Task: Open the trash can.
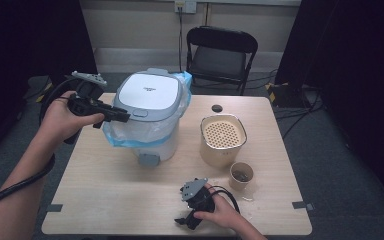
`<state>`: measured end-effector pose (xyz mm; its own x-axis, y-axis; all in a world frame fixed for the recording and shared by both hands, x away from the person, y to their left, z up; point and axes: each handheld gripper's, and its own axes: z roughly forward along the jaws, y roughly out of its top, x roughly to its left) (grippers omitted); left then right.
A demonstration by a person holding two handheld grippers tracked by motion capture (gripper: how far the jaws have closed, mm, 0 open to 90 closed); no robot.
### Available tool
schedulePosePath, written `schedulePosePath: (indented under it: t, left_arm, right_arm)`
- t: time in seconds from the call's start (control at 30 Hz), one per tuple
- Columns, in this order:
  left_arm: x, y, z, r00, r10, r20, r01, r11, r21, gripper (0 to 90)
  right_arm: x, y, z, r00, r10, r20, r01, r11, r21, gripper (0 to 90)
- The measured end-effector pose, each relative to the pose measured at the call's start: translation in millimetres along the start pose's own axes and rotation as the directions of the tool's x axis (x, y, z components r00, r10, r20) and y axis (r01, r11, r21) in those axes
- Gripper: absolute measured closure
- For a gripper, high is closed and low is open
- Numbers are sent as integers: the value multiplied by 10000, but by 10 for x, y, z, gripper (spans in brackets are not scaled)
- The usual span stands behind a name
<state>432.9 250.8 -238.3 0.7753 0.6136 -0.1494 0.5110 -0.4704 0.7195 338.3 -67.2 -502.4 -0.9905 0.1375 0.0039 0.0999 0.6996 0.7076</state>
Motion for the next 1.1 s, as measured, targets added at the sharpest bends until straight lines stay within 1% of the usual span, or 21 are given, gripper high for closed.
schedulePosePath:
  t: [0.03,0.1,0.2,0.23,0.27,0.33,0.53,0.6,0.63,0.7,0.8,0.9,0.93,1.03,1.07,1.1]
  left_arm:
    - [6,11,8,10000,30,-51,-30,10000,21,744]
    - [11,31,29,10000,-73,-63,72,10000,-36,756]
    - [23,49,55,9999,-114,-77,113,9999,-85,769]
    - [33,68,83,9998,-171,-61,171,9998,-98,773]
    - [33,77,92,9997,-214,-147,212,9997,-98,777]
    - [35,93,118,9995,-301,-128,300,9995,-111,793]
    - [36,131,166,9994,-235,-258,235,9997,6,851]
    - [35,136,185,9989,-294,-375,293,9996,-31,863]
    - [40,140,193,9991,-298,-314,296,9995,-64,870]
    - [38,154,207,9987,-298,-421,294,9995,-103,878]
    - [26,187,228,9986,-340,-401,334,9993,-163,892]
    - [20,220,250,9992,-241,-320,235,9996,-166,898]
    - [11,224,262,9990,-330,-300,323,9993,-208,899]
    - [6,230,280,9990,-253,-356,249,9996,-104,900]
    - [-1,233,301,9990,-172,-407,169,9998,-63,900]
    - [-4,232,314,9992,-193,-344,191,9998,-66,900]
  right_arm:
    - [0,0,0,10000,-6,-4,6,10000,-5,0]
    - [4,0,-2,10000,54,-24,-54,10000,34,0]
    - [3,0,-2,10000,46,-20,-46,10000,30,0]
    - [3,0,-2,10000,42,-17,-42,10000,26,0]
    - [3,0,-1,10000,34,-13,-34,10000,21,0]
    - [3,0,-1,10000,37,-13,-37,10000,23,0]
    - [3,0,-1,10000,34,-18,-34,10000,20,0]
    - [2,0,-2,10000,26,-18,-25,10000,26,0]
    - [2,0,-2,10000,25,-21,-25,10000,24,0]
    - [2,0,-2,10000,26,-20,-26,10000,27,0]
    - [2,0,-2,10000,20,-21,-20,10000,28,0]
    - [1,0,-1,10000,15,-17,-15,10000,23,0]
    - [1,0,-2,10000,7,-22,-7,10000,26,0]
    - [1,0,-2,10000,6,-23,-6,10000,24,0]
    - [0,-1,-2,10000,4,-25,-4,10000,26,0]
    - [1,0,-2,10000,5,-19,-5,10000,26,0]
